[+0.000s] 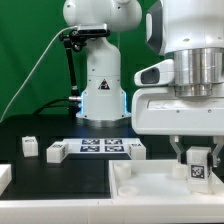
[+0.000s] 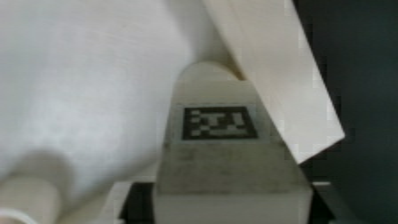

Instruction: Assemble one leg

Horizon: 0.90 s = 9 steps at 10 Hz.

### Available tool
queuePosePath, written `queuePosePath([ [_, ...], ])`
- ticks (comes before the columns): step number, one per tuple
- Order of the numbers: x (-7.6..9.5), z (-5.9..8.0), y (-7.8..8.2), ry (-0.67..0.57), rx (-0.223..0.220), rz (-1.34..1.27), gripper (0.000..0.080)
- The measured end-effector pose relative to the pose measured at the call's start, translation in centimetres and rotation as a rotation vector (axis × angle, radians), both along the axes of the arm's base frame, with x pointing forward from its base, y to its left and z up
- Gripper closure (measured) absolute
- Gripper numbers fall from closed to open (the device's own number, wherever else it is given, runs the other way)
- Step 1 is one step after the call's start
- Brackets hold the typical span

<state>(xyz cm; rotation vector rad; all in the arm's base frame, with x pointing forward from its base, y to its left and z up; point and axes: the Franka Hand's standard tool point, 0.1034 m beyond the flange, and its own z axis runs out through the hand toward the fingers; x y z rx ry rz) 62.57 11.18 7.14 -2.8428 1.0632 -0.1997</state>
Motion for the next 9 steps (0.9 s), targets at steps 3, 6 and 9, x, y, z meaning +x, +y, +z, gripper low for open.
queuePosePath([
  [3,-0.42,-0.06,0.24,0.025,0.049,-0.442,0.0505],
  [6,-0.50,-0.08,0.08,0.041,0.102,-0.672,0.0506],
  [9,-0.59,-0.09,0.29,0.052,0.131,-0.807,0.0505],
])
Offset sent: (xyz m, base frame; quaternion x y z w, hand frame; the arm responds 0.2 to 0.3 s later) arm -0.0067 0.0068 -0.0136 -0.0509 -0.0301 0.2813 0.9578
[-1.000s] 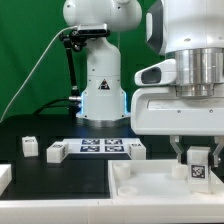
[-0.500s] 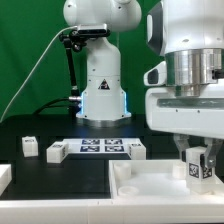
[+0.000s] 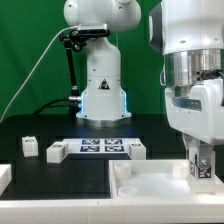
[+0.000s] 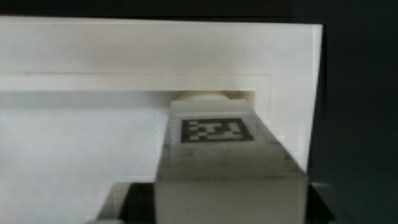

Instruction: Assemble one leg

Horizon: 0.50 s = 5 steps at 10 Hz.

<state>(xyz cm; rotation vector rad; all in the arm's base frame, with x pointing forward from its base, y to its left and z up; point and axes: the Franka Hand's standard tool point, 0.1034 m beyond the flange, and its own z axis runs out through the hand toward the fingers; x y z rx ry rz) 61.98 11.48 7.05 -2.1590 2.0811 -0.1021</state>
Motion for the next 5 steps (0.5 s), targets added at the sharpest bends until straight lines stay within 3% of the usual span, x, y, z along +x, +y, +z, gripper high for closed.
queuePosePath([
  [1,0.02,-0.02,-0.01,-0.004,-0.008,0.051,0.0505],
  [2,0.05,0.00,-0.10,-0.007,-0.016,0.103,0.0324],
  [3,0.18,0.11,-0.33,-0.009,-0.025,0.174,0.0210],
  [4,0.16,0.14,-0.31,-0.006,-0.040,0.281,0.0210],
  [5,0.09,0.16,-0.15,-0.001,-0.056,0.417,0.0161],
])
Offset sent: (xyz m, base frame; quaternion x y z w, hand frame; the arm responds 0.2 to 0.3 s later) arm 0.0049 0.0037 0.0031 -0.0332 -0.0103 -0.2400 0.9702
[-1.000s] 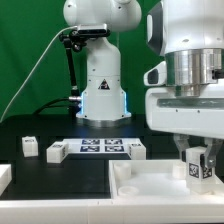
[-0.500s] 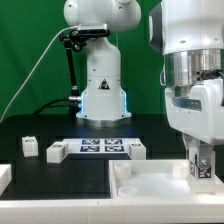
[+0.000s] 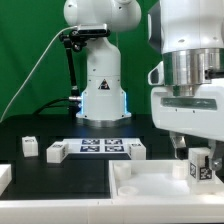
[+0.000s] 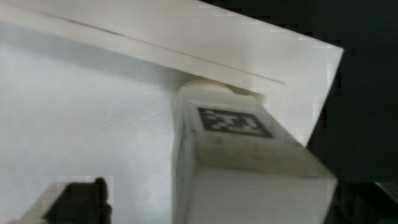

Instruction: Assemble one leg

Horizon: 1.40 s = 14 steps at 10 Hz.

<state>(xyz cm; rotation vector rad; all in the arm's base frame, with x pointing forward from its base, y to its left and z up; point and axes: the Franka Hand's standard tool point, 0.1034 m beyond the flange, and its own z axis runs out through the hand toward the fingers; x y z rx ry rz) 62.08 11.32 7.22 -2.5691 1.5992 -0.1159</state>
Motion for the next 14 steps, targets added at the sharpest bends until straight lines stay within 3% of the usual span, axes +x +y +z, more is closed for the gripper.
queuePosePath([
  [8,0.48,0.18,0.63,0.015,-0.145,0.943,0.0151],
  [12,0.72,0.14,0.03,0.016,-0.183,1.211,0.0151],
  [14,0.71,0.13,0.01,0.017,-0.180,1.183,0.0420],
])
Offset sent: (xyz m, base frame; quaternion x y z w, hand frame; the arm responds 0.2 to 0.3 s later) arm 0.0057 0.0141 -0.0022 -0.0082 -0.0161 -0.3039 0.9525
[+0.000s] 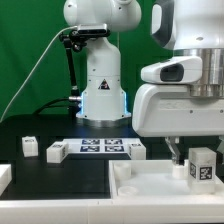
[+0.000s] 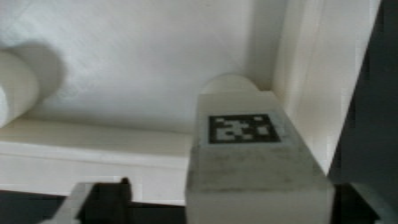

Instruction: Assemble one leg

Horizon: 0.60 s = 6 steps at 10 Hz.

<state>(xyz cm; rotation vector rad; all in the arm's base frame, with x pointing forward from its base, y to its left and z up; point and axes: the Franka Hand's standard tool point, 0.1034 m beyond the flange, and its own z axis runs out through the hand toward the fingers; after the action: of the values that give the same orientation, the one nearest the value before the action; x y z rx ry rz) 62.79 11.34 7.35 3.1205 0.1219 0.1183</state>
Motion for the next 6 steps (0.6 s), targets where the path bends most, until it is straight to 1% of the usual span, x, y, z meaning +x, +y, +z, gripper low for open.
queuePosePath([
  [1,-0.01,-0.01,0.01,0.000,0.002,-0.025,0.0420],
  [2,-0.03,-0.03,-0.04,0.000,0.002,-0.033,0.0511],
  [5,-0.06,0.03,0.16,-0.002,0.029,-0.315,0.0510],
  [6,-0.20,-0.06,0.32,-0.010,0.046,-0.474,0.0510],
])
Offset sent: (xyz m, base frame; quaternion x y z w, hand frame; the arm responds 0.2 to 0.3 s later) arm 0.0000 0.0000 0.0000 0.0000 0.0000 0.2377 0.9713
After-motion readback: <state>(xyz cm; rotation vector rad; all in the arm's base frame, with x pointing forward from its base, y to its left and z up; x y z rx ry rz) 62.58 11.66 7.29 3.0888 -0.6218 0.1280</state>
